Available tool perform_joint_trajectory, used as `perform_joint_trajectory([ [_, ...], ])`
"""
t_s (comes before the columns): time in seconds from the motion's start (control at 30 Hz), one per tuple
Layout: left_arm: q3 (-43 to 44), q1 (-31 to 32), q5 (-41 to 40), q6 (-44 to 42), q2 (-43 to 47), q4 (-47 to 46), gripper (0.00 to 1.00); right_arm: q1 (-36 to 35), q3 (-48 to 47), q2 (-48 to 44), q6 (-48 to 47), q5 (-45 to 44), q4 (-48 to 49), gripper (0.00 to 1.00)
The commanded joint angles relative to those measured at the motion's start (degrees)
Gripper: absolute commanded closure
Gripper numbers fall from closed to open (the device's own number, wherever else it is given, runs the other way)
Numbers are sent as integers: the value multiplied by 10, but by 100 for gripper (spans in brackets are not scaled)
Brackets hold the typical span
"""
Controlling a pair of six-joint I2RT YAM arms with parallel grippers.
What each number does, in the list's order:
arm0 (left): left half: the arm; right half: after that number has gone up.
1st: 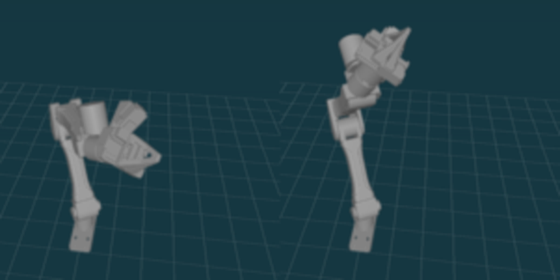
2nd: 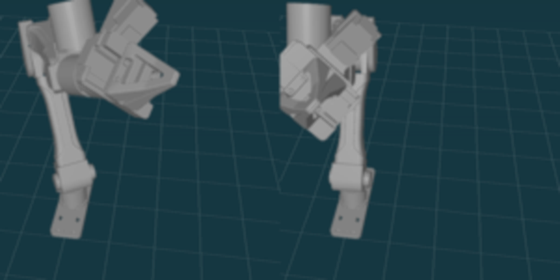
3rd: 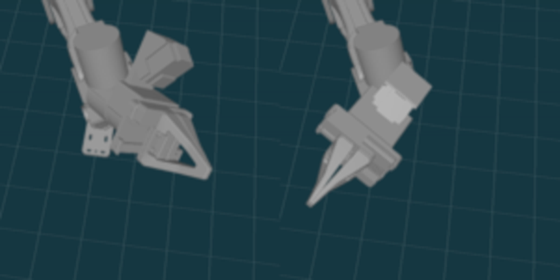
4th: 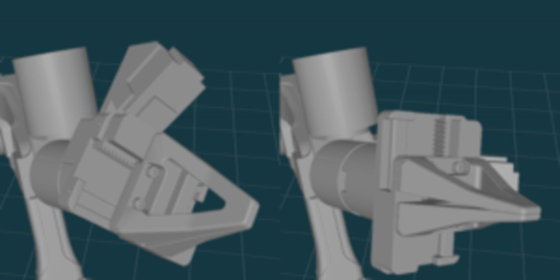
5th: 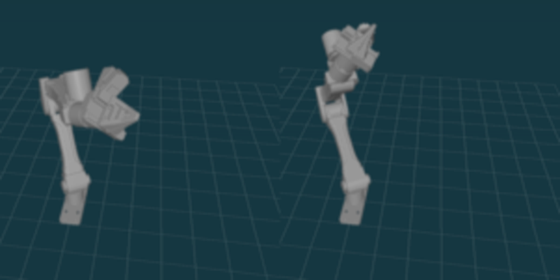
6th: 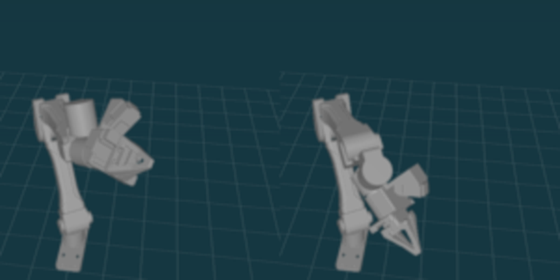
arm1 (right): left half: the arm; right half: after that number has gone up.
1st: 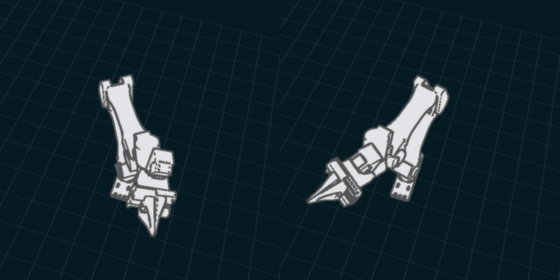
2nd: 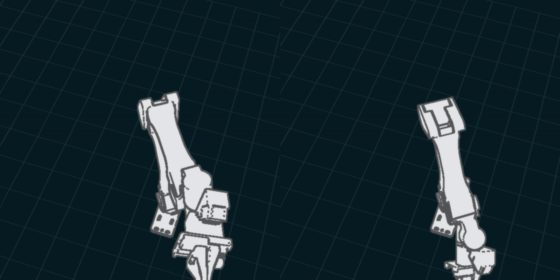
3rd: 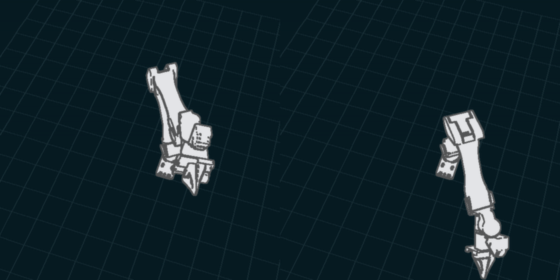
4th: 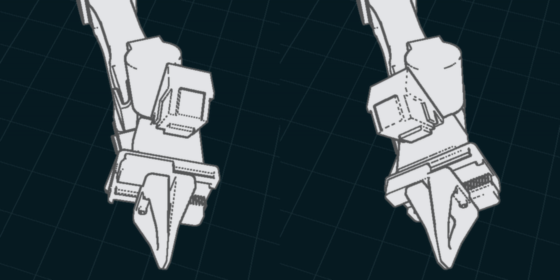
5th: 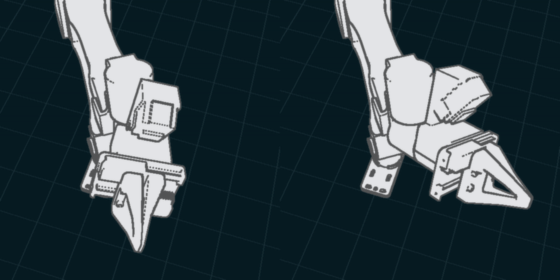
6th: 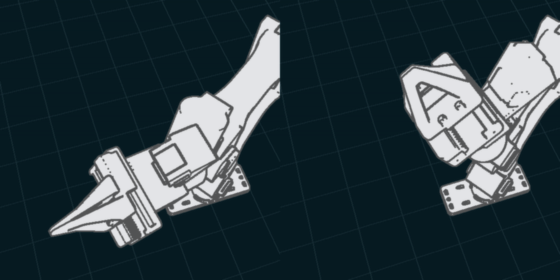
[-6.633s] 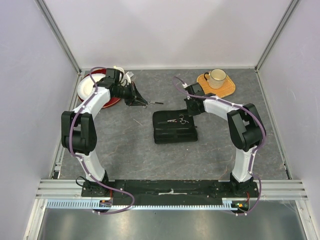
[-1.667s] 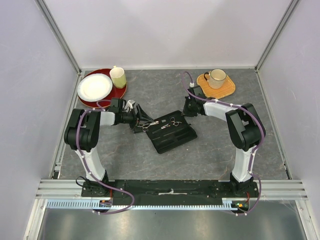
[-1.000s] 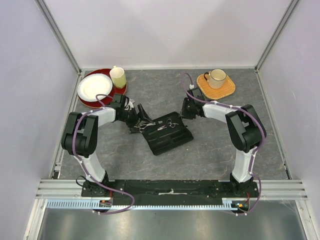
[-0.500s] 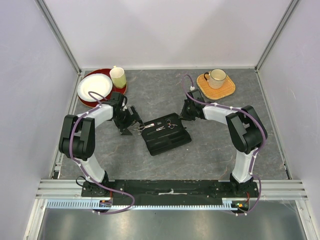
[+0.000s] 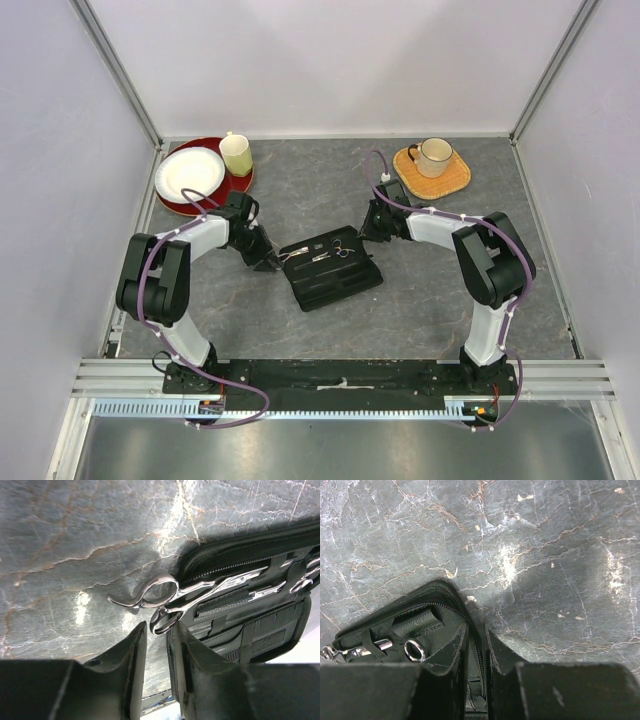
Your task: Sort the hair-cutting tools
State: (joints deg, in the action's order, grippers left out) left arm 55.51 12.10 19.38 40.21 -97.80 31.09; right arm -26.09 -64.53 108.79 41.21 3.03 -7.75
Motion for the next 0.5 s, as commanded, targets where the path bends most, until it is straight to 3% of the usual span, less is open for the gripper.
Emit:
perform_joint_trajectory([
  [0.0,-7,9,12,10,21,-16,68,1,21,-5,-4,-7,-48,79],
  [0.27,-10,13,-11,10,16,-18,73,1,24,0,-5,-1,-45,79],
  [0.47,-17,16,-15,15,23,-33,68,1,23,6,-6,4,-43,79],
])
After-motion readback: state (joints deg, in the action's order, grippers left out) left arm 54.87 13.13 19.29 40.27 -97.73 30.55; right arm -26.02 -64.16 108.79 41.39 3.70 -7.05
